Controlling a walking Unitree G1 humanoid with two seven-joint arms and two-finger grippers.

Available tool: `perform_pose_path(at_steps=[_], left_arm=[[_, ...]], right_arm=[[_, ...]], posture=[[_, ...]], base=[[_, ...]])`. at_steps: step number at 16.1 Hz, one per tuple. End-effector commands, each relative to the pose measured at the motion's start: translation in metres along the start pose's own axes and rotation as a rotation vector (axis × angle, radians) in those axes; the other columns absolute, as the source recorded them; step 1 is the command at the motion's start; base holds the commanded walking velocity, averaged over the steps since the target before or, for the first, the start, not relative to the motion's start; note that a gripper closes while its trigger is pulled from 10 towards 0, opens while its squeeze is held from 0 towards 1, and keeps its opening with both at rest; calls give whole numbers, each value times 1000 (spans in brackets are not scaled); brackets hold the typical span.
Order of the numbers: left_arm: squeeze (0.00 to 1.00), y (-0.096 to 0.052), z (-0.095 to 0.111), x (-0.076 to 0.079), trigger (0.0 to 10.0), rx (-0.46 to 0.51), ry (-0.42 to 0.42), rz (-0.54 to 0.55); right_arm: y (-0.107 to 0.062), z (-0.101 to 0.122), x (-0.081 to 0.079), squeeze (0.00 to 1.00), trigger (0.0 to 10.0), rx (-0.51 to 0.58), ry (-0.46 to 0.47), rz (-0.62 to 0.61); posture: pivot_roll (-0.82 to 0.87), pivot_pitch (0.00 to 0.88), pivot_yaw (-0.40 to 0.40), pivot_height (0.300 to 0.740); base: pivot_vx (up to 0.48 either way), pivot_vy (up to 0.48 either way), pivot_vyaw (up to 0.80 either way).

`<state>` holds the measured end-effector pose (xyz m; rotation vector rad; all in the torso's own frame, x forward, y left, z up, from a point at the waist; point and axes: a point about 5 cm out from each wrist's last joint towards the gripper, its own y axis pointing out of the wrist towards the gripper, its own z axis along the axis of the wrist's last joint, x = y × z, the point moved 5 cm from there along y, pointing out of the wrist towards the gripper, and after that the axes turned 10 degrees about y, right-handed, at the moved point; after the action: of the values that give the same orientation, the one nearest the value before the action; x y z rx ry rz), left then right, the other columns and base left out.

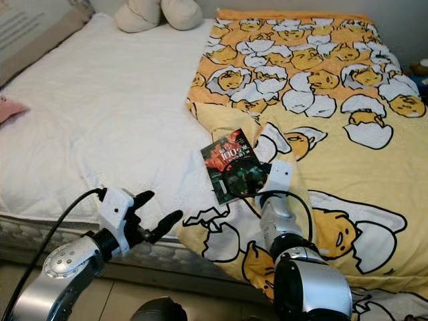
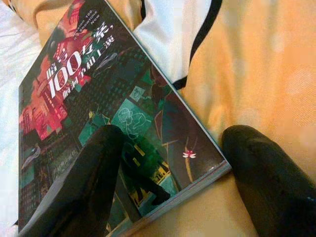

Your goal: Clean up the room

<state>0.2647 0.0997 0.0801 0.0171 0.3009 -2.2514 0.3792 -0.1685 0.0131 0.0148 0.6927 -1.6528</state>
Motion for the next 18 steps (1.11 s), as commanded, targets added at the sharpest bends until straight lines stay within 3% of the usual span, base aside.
perform_pose_path(at_steps=[1,3,4,7,12,14,18], left_arm=[[0,0,4,-3,10000,-1,9,5],[0,0,4,-5,10000,-8,3,12],[0,0,3,-5,10000,-11,2,11],[0,1,3,-4,10000,-14,-7,12],[0,2,3,-4,10000,-14,-15,16],[0,7,3,-4,10000,-13,-25,23],[0,14,4,-3,10000,2,-40,29]], right_arm=[[1,-5,-15,0,10000,-35,42,40],[2,-6,-26,0,10000,-44,53,82],[2,-7,-31,0,0,-47,91,99],[2,-9,-43,0,0,-73,219,149],[3,-2,-52,0,0,-64,278,185],[4,17,-73,0,0,-20,340,275],[0,48,-111,0,0,71,361,426]], posture=[[152,72,99,714],[151,74,104,714],[151,74,104,714],[155,75,103,714],[152,75,99,714],[136,68,90,714],[119,52,82,714]], base=[[0,0,0],[0,0,0],[0,0,0],[0,0,0],[0,0,0],[0,0,0],[0,0,0]])
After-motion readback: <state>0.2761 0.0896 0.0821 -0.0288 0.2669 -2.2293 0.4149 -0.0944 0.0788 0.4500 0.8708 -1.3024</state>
